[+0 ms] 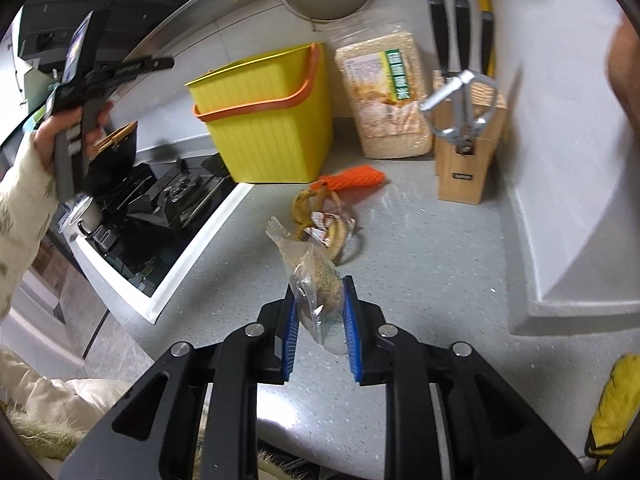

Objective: Collect trash
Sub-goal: 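Carry the plastic bag with the right gripper into the bin and release, then grasp the banana peel with the right gripper and lift it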

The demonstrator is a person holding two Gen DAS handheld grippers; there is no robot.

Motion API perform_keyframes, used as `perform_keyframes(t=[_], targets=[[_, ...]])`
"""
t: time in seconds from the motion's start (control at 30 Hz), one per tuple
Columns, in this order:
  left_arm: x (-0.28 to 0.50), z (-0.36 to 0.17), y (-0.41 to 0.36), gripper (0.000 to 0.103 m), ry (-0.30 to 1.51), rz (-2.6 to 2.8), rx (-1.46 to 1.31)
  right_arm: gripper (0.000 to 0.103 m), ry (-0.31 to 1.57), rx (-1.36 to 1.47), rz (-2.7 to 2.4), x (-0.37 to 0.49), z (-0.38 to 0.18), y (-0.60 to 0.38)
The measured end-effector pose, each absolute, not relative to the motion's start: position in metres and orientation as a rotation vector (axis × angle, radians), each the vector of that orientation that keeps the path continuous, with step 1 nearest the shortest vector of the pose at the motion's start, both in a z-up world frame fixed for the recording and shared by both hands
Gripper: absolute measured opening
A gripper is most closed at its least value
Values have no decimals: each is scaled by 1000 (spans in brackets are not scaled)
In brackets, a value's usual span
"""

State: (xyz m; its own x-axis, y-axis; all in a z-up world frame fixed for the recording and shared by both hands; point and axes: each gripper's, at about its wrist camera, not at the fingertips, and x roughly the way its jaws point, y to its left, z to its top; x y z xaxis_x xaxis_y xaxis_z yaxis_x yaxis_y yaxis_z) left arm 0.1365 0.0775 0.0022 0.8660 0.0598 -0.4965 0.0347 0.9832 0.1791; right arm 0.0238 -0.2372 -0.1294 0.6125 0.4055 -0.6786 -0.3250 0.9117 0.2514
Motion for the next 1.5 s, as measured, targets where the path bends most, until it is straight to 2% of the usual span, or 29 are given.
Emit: perform_keyframes(t=[0.13, 0.27, 0.37, 0.5, 0.63, 0.67, 0.7, 0.77, 0.87, 0.93, 1.0, 1.13, 1.27, 1.4, 1.43, 1.5], targets=[[100, -24, 82, 99, 578, 13, 144, 19, 723, 40, 473, 56, -98, -220], [66, -45, 89, 99, 630, 17, 56, 20, 496, -9, 531, 109, -20, -192], [43, -59, 97, 99, 665, 16, -43, 20, 398, -33, 571, 156, 23, -164], [21, -61, 108, 99, 671, 57, -41, 20, 410, -49, 582, 229, 45, -120], [2, -55, 126, 99, 658, 101, -76, 20, 511, -52, 611, 290, 37, -82], [-2, -55, 130, 99, 657, 118, -77, 28, 544, -53, 619, 299, 32, -76], [-7, -56, 135, 99, 660, 137, -83, 50, 593, -65, 608, 310, 25, -69], [-12, -59, 145, 99, 669, 162, -102, 56, 599, -86, 567, 316, 19, -65], [-17, -64, 156, 99, 682, 187, -129, 77, 536, -54, 570, 306, 28, -75], [-16, -66, 158, 99, 690, 194, -122, 78, 481, -39, 587, 292, 39, -85], [-12, -65, 158, 99, 685, 196, -113, 87, 423, -76, 602, 268, 43, -95], [-1, -61, 152, 99, 669, 160, -127, 89, 440, -135, 623, 225, 18, -121], [8, -61, 139, 99, 666, 128, -97, 91, 548, -178, 583, 176, -51, -155], [19, -68, 127, 99, 696, 89, -86, 90, 735, -162, 569, 140, -131, -175], [21, -69, 125, 99, 698, 82, -82, 88, 791, -132, 569, 133, -152, -179], [23, -69, 120, 99, 700, 61, -81, 72, 863, -97, 562, 128, -178, -181]])
